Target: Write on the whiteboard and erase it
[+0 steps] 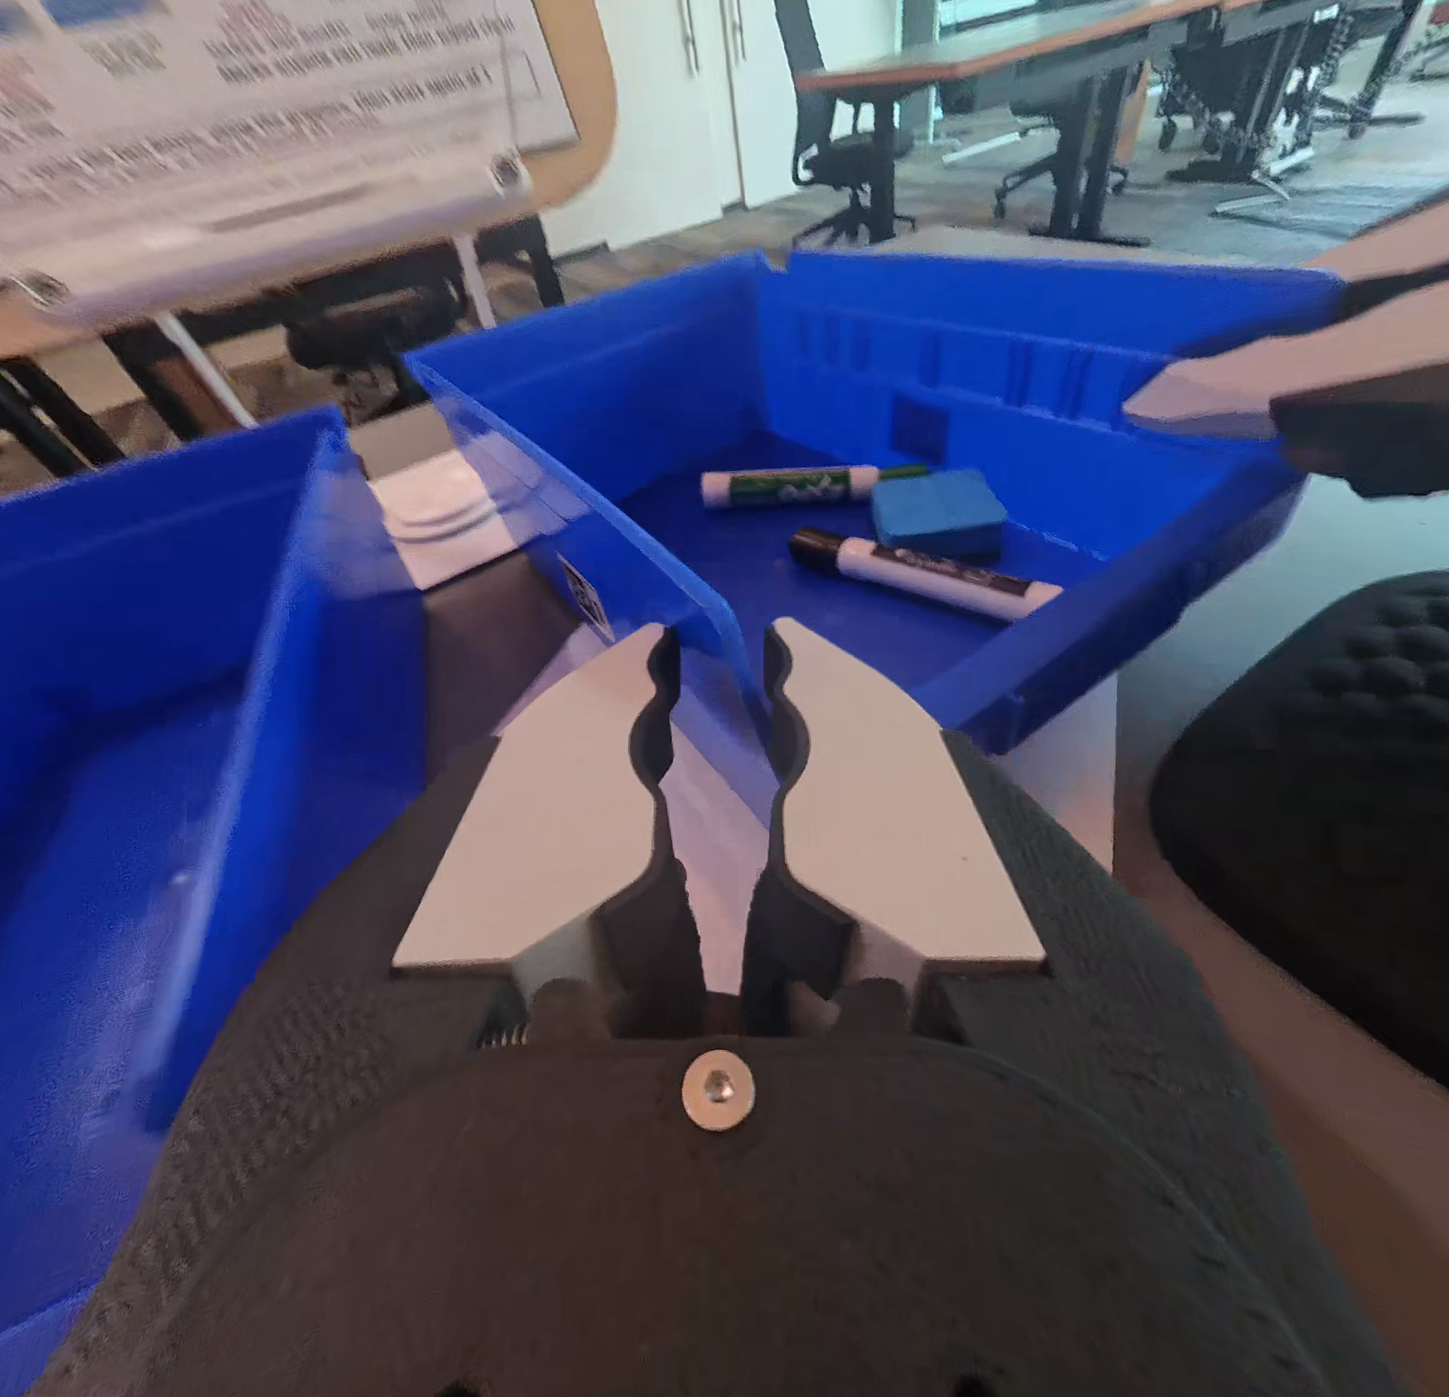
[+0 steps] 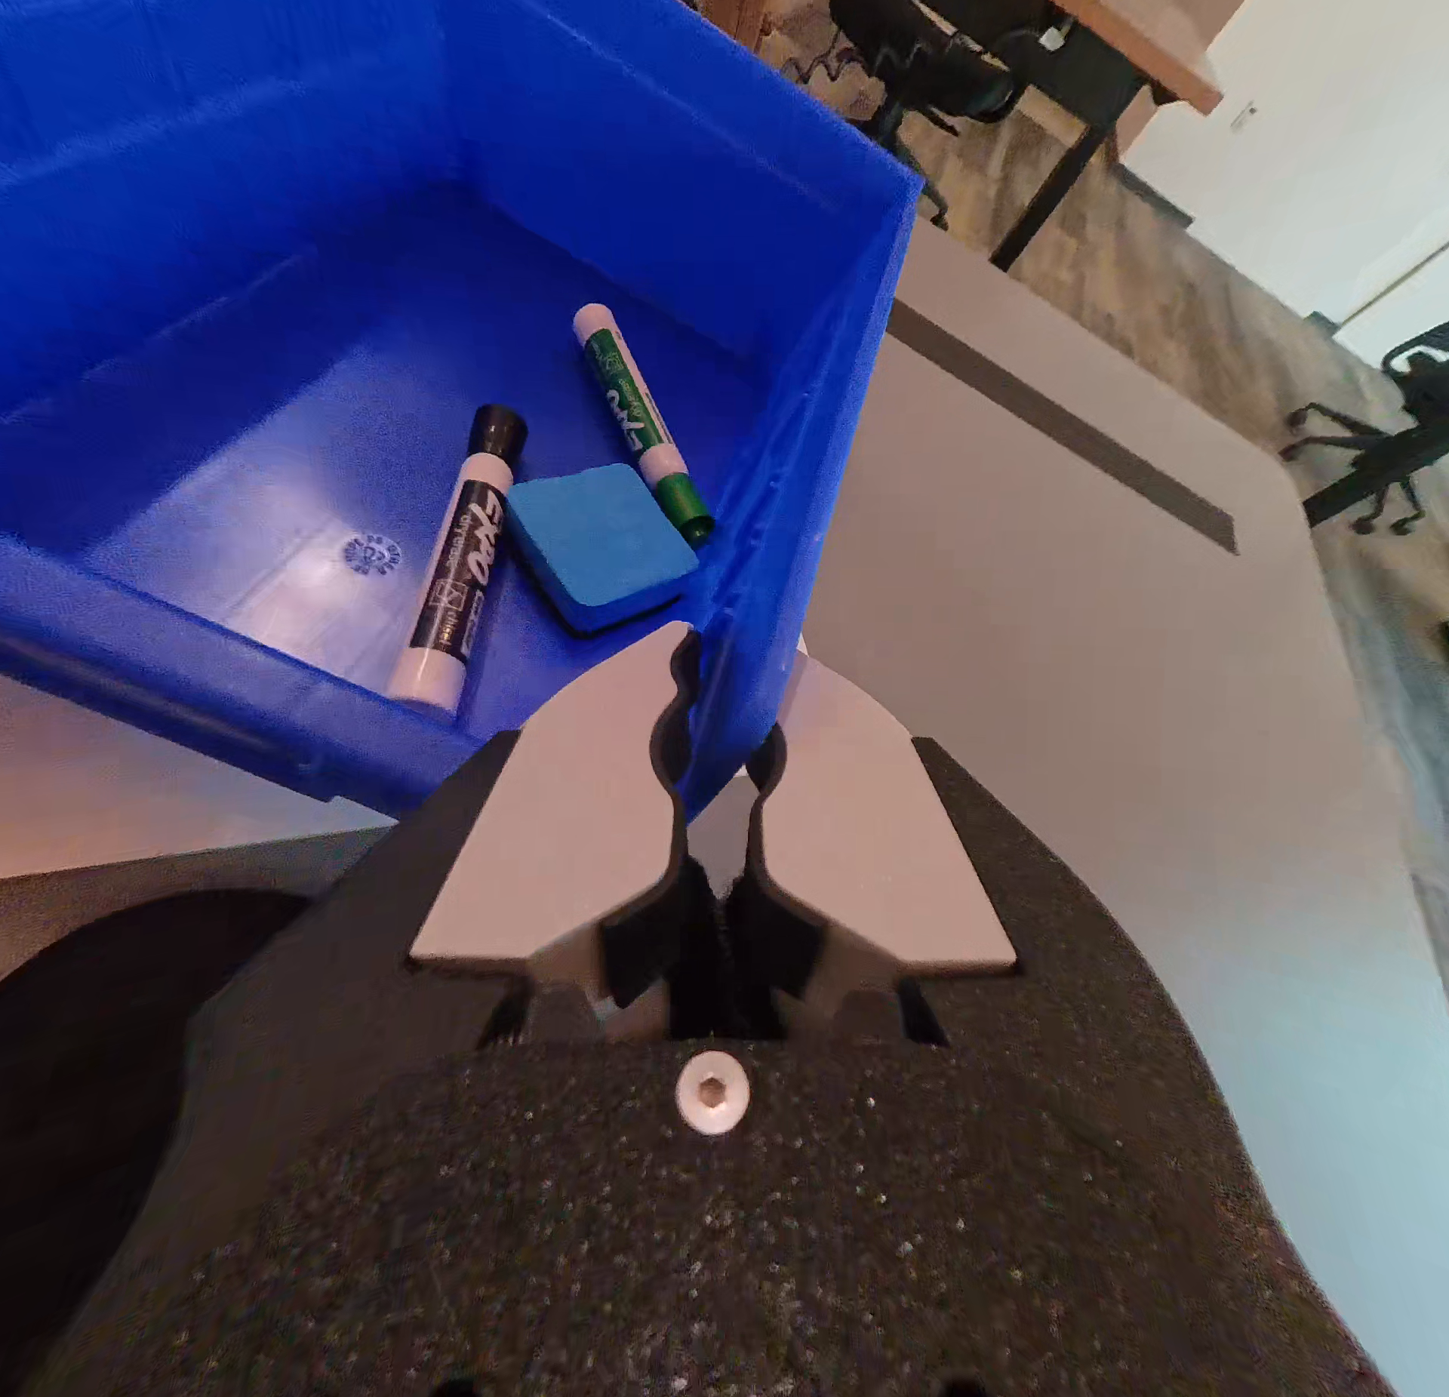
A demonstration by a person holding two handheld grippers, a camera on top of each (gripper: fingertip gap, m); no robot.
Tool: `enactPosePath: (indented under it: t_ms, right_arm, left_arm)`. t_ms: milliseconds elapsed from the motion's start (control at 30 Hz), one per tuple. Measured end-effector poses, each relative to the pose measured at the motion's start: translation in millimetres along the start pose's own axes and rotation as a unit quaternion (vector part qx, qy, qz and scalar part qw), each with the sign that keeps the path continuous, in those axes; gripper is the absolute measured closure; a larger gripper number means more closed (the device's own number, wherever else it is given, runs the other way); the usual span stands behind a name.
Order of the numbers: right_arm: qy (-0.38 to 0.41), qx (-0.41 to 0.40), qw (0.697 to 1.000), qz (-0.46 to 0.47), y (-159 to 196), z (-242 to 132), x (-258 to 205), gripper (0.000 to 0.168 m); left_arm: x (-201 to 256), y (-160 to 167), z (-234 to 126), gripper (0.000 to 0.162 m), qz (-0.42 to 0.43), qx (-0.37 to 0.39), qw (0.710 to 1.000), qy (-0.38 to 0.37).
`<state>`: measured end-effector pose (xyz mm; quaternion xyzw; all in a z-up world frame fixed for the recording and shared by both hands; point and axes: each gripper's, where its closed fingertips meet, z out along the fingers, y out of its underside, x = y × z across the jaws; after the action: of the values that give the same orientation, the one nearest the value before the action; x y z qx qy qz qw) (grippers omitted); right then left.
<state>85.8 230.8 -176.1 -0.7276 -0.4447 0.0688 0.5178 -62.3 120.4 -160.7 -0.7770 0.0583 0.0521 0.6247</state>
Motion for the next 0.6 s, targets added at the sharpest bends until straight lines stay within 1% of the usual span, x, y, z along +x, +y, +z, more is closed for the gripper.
enactPosePath:
  t_ms: [133,233,333,467,600]
  right_arm:
    - [0.039,0.028,0.999,-0.020,-30,-44,-10,0.157]
    - [0.067,0.053,0.996,-0.020,-67,-82,-13,0.158]
    - [0.079,0.075,0.993,-0.041,-109,-103,-27,0.158]
    - [0.067,0.122,0.988,-0.070,-166,-105,-65,0.159]
    - [0.023,0.179,0.979,-0.096,-224,-84,-122,0.159]
  left_arm:
    - [-13,-40,-34,0.145,-0.004,0.047,0.999,0.003]
    - [-21,-70,-65,0.144,0.013,0.074,0.997,0.005]
    - [-44,-91,-95,0.144,0.020,0.088,0.996,-0.004]
    - [-91,-101,-136,0.144,0.034,0.101,0.993,-0.045]
    - [-152,-97,-179,0.144,0.050,0.108,0.986,-0.119]
